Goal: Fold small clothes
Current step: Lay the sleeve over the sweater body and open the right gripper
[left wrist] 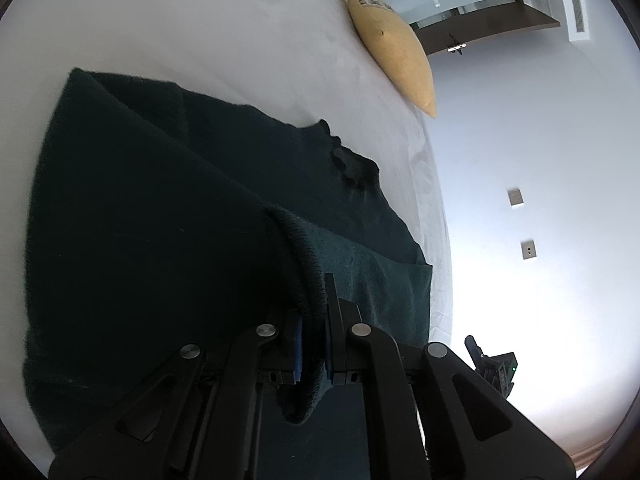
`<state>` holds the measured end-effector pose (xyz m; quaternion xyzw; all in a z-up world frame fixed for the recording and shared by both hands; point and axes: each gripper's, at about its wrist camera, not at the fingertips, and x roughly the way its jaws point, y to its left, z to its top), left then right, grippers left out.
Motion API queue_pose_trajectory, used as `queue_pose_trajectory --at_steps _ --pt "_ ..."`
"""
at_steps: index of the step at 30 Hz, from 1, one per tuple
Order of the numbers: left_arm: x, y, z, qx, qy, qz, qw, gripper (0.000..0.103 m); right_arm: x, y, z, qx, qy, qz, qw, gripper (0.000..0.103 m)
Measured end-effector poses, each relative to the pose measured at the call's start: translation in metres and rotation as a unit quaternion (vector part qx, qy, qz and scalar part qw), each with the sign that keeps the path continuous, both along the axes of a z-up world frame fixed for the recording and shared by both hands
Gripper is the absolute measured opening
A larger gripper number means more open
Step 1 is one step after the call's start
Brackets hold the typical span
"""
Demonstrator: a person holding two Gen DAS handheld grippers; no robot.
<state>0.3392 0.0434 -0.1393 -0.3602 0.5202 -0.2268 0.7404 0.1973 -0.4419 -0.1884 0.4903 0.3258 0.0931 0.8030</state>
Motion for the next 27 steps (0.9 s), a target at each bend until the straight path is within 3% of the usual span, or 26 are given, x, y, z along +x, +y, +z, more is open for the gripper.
queue_pose_trajectory --at_steps 6,10,12,16,17,18,21,24,27 --pt "-0.008 0.011 -0.01 0.025 0.014 0.001 0.9996 0.006 0.024 0.009 0.01 -0.011 -0.008 0.022 1.0 0.069" --pt "-0.011 0.006 -0.028 0.025 0.027 0.001 0.9993 0.006 0.048 0.02 0.022 -0.011 -0.026 0.068 0.997 0.069" --pt "-0.012 0.007 -0.032 0.02 0.028 0.004 0.9994 0.006 0.065 0.026 0.017 -0.006 -0.016 0.096 0.995 0.069" --pt "-0.014 0.004 -0.031 0.022 0.019 -0.005 0.9996 0.006 0.091 0.016 -0.007 0.003 0.021 0.09 0.996 0.069" --pt "-0.015 0.001 -0.031 0.026 0.018 -0.007 0.9995 0.006 0.098 0.013 -0.019 0.001 0.047 0.086 0.995 0.067" --pt "-0.011 -0.007 -0.031 0.027 0.017 -0.009 0.9994 0.006 0.102 0.009 -0.027 0.0 0.059 0.083 0.995 0.051" --pt "-0.012 -0.009 -0.031 0.033 0.014 -0.009 0.9993 0.007 0.108 -0.009 -0.045 0.03 0.067 0.065 0.995 0.029" --pt "-0.011 -0.008 -0.035 0.035 0.015 -0.007 0.9992 0.007 0.112 -0.022 -0.058 0.065 0.078 0.055 0.993 0.017" --pt "-0.012 -0.005 -0.039 0.034 0.014 -0.006 0.9993 0.007 0.115 -0.018 -0.051 0.031 0.082 0.083 0.993 0.013"
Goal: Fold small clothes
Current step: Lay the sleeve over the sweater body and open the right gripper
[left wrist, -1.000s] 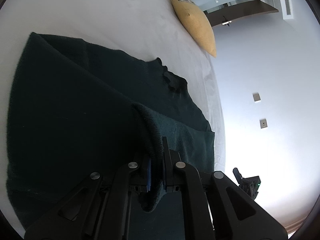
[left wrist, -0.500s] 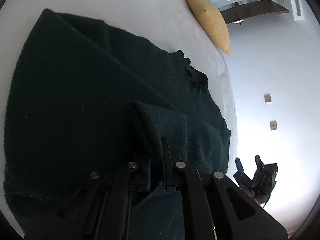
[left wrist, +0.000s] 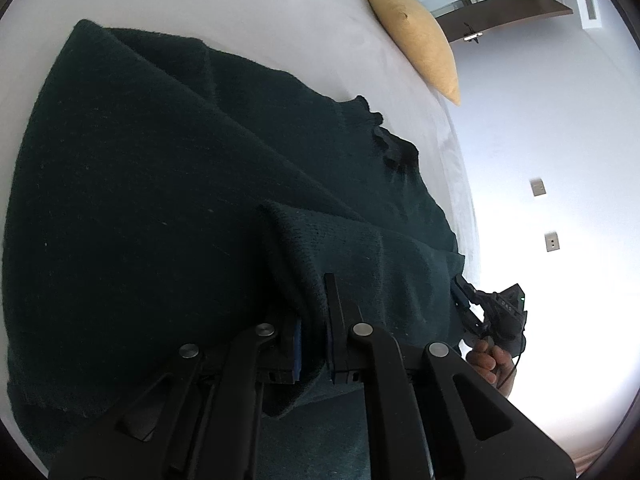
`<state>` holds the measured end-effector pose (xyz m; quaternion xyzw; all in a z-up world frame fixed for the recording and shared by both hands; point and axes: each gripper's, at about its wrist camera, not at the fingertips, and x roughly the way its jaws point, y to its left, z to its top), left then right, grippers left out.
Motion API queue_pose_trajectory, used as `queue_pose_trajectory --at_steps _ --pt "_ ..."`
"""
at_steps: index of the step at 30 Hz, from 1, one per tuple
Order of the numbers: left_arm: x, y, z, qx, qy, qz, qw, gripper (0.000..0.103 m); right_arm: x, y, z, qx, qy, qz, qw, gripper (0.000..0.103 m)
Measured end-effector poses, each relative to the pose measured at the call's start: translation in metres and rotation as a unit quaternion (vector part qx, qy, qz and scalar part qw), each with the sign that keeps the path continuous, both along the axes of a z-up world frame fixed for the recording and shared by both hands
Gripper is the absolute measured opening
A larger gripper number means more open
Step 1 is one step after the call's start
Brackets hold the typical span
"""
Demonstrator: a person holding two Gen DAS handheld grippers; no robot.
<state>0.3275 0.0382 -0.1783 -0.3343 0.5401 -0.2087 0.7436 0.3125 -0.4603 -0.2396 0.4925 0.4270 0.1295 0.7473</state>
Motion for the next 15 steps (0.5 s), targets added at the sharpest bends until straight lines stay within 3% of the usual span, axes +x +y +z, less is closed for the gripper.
queue_pose_trajectory --at_steps 15 --pt "-0.007 0.022 0.014 0.028 -0.007 0.008 0.9996 0.008 -0.064 0.006 0.019 -0.069 -0.004 0.063 0.996 0.017"
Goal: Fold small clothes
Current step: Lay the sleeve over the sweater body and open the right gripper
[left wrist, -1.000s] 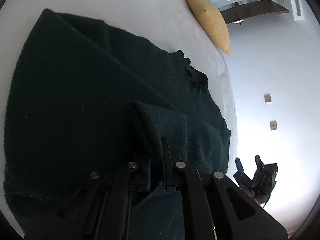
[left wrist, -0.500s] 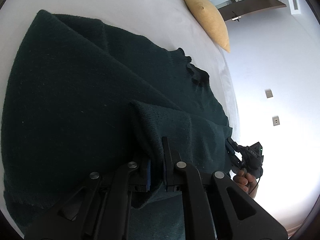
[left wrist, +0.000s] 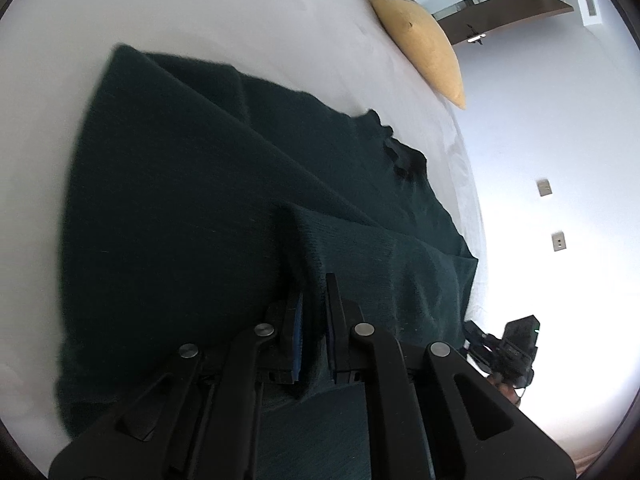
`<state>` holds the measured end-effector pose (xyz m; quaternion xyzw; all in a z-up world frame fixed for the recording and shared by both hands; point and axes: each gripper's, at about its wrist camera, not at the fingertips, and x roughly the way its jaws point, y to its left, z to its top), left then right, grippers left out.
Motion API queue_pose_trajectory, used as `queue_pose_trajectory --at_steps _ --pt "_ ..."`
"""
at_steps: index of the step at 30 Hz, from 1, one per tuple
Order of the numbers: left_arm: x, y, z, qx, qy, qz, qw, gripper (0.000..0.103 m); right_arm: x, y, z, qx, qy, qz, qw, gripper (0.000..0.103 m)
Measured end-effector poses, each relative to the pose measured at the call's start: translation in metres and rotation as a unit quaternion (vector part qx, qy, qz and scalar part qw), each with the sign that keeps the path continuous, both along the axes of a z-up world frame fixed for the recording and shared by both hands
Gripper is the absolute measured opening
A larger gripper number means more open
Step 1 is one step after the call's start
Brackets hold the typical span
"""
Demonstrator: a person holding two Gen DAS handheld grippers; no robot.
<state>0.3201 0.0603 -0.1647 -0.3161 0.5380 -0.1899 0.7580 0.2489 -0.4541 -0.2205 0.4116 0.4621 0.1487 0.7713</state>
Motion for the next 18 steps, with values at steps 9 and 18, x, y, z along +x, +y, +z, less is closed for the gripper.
queue_pose_trajectory --at_steps 9,18 --pt "-0.005 -0.01 0.06 0.082 -0.084 0.007 0.993 0.009 0.033 0.005 0.034 0.028 -0.049 0.001 0.998 0.047" --pt "-0.011 -0.09 0.021 0.227 -0.106 -0.083 0.9645 0.009 0.077 -0.006 -0.01 0.093 -0.01 -0.033 0.995 0.045"
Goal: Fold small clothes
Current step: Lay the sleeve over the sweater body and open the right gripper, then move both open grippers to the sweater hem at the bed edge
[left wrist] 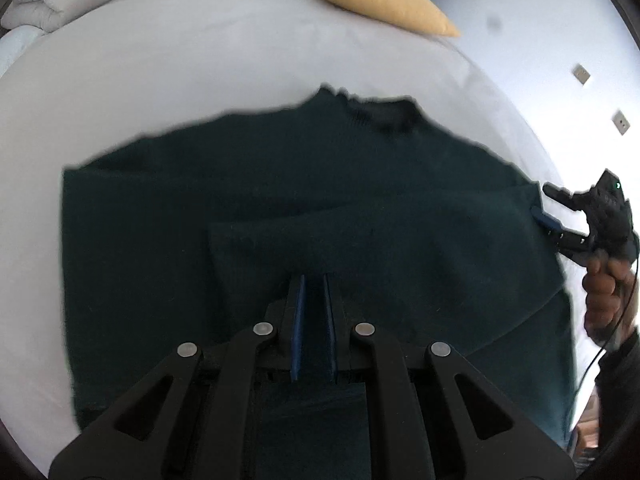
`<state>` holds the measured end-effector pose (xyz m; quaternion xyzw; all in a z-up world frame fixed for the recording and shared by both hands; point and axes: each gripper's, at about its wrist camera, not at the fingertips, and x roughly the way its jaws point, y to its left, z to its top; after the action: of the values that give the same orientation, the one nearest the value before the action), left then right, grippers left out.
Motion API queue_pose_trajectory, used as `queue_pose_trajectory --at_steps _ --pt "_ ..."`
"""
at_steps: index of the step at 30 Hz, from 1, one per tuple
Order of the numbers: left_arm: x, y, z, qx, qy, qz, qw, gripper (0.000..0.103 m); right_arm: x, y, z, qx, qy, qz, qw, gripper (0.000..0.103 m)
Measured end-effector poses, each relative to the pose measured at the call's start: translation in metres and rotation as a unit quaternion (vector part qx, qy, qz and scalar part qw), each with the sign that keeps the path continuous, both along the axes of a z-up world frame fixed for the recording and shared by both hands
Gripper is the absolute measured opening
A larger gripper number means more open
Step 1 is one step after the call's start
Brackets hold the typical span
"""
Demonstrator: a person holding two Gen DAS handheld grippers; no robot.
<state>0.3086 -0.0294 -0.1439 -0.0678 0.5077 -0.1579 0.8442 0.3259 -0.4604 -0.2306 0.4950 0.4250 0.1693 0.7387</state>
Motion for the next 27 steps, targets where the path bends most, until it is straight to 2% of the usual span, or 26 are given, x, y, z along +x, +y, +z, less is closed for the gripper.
queue_pose_trajectory --at_steps 3,14,20,24,27 --pt "-0.001 0.007 -0.005 -0.015 -0.005 -0.001 0.9999 0.008 -0.004 0.0 -0.001 0.008 -0.007 0.017 1.0 0.044" --pt "-0.012 0.009 -0.007 -0.013 -0.012 -0.008 0.9998 0.009 -0.064 0.025 0.008 -0.014 -0.004 0.087 0.996 0.047" --pt "-0.015 0.016 -0.009 -0.031 -0.012 -0.003 0.9994 0.009 -0.087 0.02 0.009 -0.014 -0.005 0.086 0.996 0.049" --pt "-0.017 0.016 -0.009 -0.022 -0.024 -0.005 0.9995 0.009 -0.091 0.02 0.015 -0.019 -0.007 0.089 0.996 0.05" --pt "-0.02 0.013 -0.009 -0.015 -0.033 -0.005 0.9993 0.009 -0.087 0.02 0.03 -0.004 -0.034 0.084 0.996 0.056"
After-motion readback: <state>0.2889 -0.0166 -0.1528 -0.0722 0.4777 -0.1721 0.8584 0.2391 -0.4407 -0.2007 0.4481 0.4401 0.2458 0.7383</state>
